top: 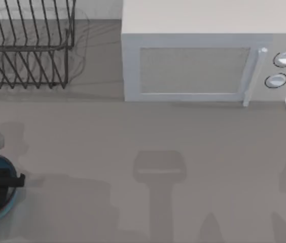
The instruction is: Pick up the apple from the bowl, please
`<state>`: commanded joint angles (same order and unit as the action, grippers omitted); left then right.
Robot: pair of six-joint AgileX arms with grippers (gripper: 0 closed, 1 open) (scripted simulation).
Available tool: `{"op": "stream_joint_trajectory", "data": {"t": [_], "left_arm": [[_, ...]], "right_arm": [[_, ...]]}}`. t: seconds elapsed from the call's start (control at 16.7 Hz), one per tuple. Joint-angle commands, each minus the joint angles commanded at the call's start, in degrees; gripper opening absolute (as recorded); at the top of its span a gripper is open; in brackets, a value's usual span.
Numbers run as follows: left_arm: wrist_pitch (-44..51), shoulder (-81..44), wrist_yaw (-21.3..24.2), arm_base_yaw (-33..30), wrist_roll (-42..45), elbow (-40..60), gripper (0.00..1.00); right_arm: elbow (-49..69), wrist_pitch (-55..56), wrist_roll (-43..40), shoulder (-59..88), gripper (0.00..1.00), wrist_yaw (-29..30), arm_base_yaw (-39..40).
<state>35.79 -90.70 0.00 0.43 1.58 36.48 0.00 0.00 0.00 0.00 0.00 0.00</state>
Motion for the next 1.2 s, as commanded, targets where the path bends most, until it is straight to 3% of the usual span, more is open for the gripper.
{"op": "stream_joint_trajectory", "data": {"t": [0.12, 0.9, 1.2], "left_arm": [[0.0, 0.0, 0.0, 0.0, 0.0, 0.0, 1.0], [0.0, 0.0, 0.0, 0.0, 0.0, 0.0, 0.02], [0.0, 0.0, 0.0, 0.0, 0.0, 0.0, 0.0]], "right_arm": [[0.0, 0.0, 0.0, 0.0, 1.0, 0.0, 0.0], [0.0, 0.0, 0.0, 0.0, 1.0, 0.0, 0.0], [0.0, 0.0, 0.0, 0.0, 1.0, 0.0, 0.0]]}}
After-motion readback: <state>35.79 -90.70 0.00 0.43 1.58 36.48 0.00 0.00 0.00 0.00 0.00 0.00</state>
